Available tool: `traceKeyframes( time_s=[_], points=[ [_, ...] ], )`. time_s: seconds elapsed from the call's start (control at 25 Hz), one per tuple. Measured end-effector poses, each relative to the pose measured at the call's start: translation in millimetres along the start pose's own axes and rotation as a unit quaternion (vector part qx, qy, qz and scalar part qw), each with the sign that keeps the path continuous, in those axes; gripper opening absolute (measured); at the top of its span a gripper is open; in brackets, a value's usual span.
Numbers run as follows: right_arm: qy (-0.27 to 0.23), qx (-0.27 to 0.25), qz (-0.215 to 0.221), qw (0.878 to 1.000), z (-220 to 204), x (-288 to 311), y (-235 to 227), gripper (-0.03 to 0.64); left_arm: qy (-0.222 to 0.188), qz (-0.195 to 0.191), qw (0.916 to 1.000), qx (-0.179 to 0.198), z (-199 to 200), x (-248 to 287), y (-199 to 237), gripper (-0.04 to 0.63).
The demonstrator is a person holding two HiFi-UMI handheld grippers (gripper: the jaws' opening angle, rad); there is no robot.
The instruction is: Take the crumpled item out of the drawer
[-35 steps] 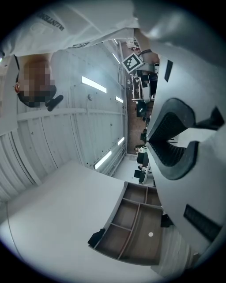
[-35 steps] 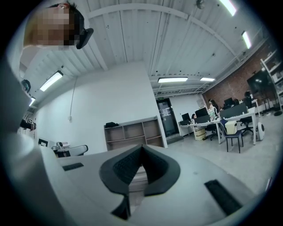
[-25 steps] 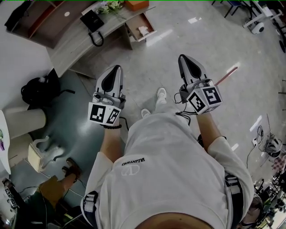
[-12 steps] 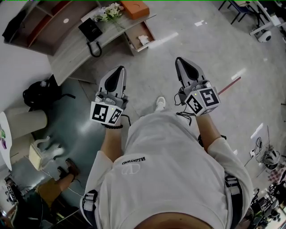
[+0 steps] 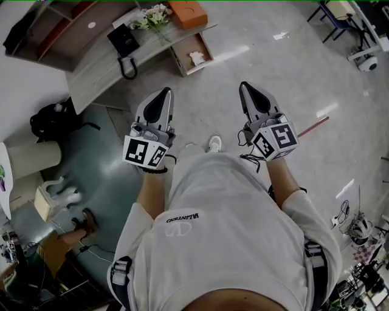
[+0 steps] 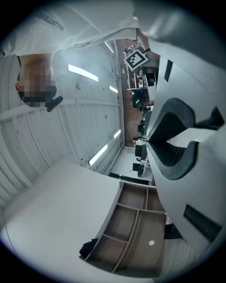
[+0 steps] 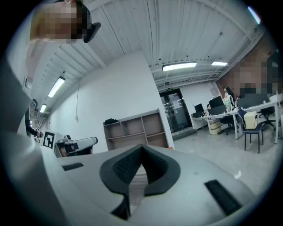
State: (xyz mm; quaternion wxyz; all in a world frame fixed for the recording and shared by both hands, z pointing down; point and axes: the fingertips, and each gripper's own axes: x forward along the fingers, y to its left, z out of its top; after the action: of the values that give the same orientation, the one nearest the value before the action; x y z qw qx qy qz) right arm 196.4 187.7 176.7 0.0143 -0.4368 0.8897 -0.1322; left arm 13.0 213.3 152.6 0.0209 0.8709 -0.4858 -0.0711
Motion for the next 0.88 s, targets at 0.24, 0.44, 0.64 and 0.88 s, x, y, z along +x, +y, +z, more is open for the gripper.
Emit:
traceKeyframes(
  time_s=[0.24,0.44,0.64,0.88],
  points=[
    [0.010,0.011,0.008,1.000,-7.5,15.6,-9.0,-0.002,0.004,0.011,0.9999,0.004,-0.3,9.0,10.4,0.000],
    [0.019,0.008,0.008,1.000,-15.2,29.5,-13.3,-0.002,0.003,0.019,0.9998,-0.003,-3.7,12.8,25.2,0.000],
    [0.008,-0.017,-0.002,1.000,-11.6,49.3,-16.0,-0.002,0.002,0.019,0.9998,-0.004,-5.6,17.5,41.6,0.000],
    [0.040,-0.017,0.018,0.999,-26.2,96.5,-15.9,-0.002,0.007,0.021,0.9996,-0.017,-16.9,32.8,80.8,0.000]
  ],
)
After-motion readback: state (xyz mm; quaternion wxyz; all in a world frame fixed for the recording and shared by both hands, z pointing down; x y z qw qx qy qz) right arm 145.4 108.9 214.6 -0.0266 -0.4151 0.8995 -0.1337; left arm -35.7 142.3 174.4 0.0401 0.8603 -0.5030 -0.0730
